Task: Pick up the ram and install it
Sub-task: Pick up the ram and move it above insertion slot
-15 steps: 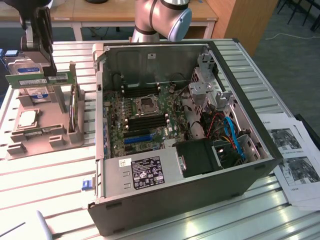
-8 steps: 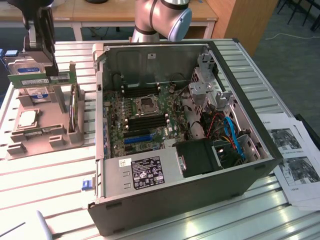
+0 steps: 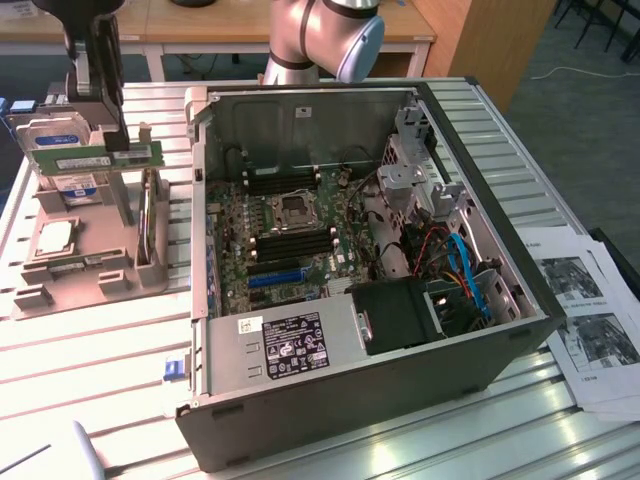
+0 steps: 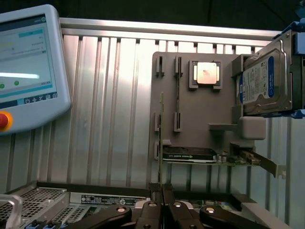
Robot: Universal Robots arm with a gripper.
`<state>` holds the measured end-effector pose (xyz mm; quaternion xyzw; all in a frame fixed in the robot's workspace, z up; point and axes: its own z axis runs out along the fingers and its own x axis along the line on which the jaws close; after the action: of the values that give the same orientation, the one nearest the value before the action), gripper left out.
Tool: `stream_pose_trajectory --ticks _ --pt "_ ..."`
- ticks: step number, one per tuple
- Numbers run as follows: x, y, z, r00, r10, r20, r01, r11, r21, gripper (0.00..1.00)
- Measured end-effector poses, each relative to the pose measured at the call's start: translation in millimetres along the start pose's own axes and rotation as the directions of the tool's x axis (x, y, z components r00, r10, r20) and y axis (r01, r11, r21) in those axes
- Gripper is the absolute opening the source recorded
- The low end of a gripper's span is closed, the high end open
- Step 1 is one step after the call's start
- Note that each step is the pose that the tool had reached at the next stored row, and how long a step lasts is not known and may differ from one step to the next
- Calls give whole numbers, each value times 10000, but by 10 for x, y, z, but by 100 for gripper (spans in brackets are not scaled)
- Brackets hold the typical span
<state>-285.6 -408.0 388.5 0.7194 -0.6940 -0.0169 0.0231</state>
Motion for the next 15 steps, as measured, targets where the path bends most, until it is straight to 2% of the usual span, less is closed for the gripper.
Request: stream_pose_trajectory --ticks 15 --pt "11 -307 -18 10000 -1 -1 1 10000 -9 11"
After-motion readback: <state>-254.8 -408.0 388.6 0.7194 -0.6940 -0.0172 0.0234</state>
